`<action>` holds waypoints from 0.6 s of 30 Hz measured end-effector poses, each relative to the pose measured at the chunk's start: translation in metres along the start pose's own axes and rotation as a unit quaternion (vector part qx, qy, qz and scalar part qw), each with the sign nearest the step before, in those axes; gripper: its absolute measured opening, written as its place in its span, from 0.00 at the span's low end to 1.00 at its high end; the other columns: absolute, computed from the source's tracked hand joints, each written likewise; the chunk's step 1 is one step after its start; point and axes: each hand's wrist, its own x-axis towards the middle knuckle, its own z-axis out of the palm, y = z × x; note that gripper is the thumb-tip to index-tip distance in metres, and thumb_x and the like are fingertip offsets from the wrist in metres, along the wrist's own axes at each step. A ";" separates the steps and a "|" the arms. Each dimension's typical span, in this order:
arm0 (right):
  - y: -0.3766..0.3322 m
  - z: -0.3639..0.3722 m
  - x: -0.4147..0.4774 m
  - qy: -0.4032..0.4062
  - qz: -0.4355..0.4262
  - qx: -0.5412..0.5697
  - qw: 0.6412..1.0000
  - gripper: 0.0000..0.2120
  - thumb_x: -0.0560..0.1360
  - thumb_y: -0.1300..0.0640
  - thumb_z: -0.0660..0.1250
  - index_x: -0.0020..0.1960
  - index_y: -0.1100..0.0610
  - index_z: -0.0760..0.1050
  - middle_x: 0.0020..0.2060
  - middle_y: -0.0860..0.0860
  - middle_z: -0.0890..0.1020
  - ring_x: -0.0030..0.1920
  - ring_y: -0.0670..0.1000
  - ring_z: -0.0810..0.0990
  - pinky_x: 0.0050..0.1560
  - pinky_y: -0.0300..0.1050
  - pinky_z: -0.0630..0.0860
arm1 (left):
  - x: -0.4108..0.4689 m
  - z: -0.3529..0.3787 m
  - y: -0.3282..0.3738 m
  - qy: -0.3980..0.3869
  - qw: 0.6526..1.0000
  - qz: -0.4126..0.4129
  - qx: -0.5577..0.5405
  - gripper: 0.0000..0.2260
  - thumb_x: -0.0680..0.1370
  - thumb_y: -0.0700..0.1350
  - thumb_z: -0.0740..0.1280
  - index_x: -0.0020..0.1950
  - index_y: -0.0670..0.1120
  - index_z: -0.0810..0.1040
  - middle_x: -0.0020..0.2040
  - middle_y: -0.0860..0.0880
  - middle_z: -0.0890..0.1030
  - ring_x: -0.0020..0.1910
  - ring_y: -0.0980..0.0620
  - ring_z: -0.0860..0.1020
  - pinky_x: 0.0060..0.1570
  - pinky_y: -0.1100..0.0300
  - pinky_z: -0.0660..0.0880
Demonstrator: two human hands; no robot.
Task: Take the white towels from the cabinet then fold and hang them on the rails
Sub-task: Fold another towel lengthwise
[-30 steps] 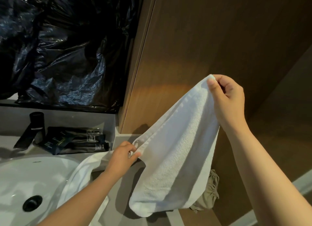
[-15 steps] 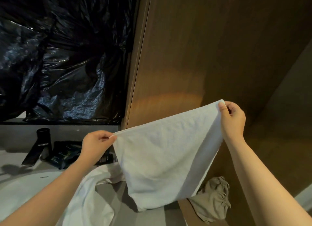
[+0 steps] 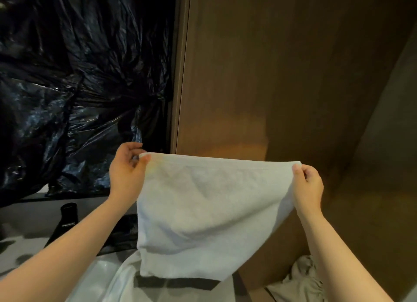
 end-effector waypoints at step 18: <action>0.002 0.013 -0.076 -0.192 -0.037 -0.085 0.977 0.18 0.79 0.52 0.65 0.68 0.52 0.71 0.64 0.47 0.74 0.62 0.46 0.74 0.62 0.42 0.73 | -0.069 0.023 0.011 -0.158 0.983 -0.087 0.011 0.21 0.71 0.42 0.76 0.58 0.53 0.71 0.44 0.52 0.83 0.40 0.59 0.82 0.41 0.67 0.75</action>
